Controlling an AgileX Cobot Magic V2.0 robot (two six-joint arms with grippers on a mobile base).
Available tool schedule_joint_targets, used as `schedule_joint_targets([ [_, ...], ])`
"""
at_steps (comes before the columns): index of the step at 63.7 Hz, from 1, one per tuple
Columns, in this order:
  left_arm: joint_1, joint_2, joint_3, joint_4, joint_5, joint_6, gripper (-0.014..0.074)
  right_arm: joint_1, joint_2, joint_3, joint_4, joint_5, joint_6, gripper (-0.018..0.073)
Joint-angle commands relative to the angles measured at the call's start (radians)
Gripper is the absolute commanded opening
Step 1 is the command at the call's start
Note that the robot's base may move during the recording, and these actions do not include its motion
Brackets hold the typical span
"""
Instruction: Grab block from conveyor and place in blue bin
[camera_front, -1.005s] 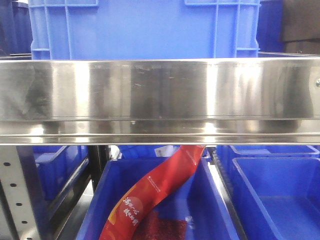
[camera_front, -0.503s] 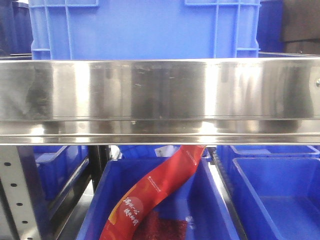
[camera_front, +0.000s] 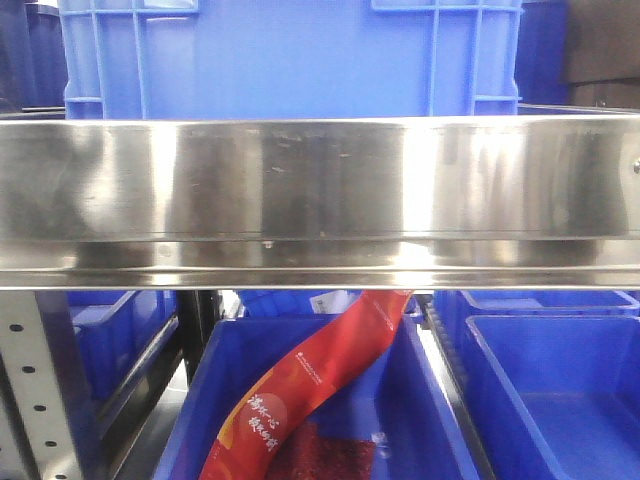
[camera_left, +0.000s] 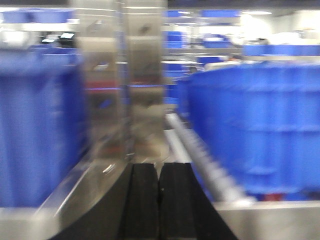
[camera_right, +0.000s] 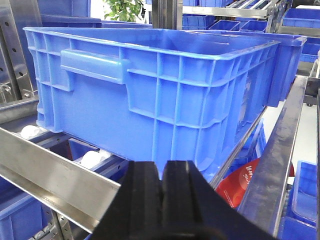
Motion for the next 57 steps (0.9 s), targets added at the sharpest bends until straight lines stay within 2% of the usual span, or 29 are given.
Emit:
schedule_joint_targets([
  [1, 0.036, -0.012, 0.077, -0.008, -0.062, -0.005, -0.0111, -0.001, -0.003, 0.002, -0.006, -0.022, -0.003, -0.0162],
  [9, 0.042, -0.012, 0.135, -0.01, -0.14, -0.005, -0.0111, -0.001, -0.006, 0.002, -0.006, -0.024, -0.003, -0.0162],
  [12, 0.042, -0.012, 0.135, -0.01, -0.092, -0.005, -0.0111, -0.001, -0.006, 0.002, -0.006, -0.024, -0.003, -0.0162],
  [16, 0.042, -0.012, 0.135, -0.01, -0.087, -0.005, -0.0111, -0.001, -0.006, 0.002, -0.006, -0.024, -0.003, -0.0162],
  [57, 0.042, -0.012, 0.135, -0.01, -0.1, -0.005, -0.0111, -0.001, -0.006, 0.002, -0.006, -0.024, -0.003, -0.0162],
])
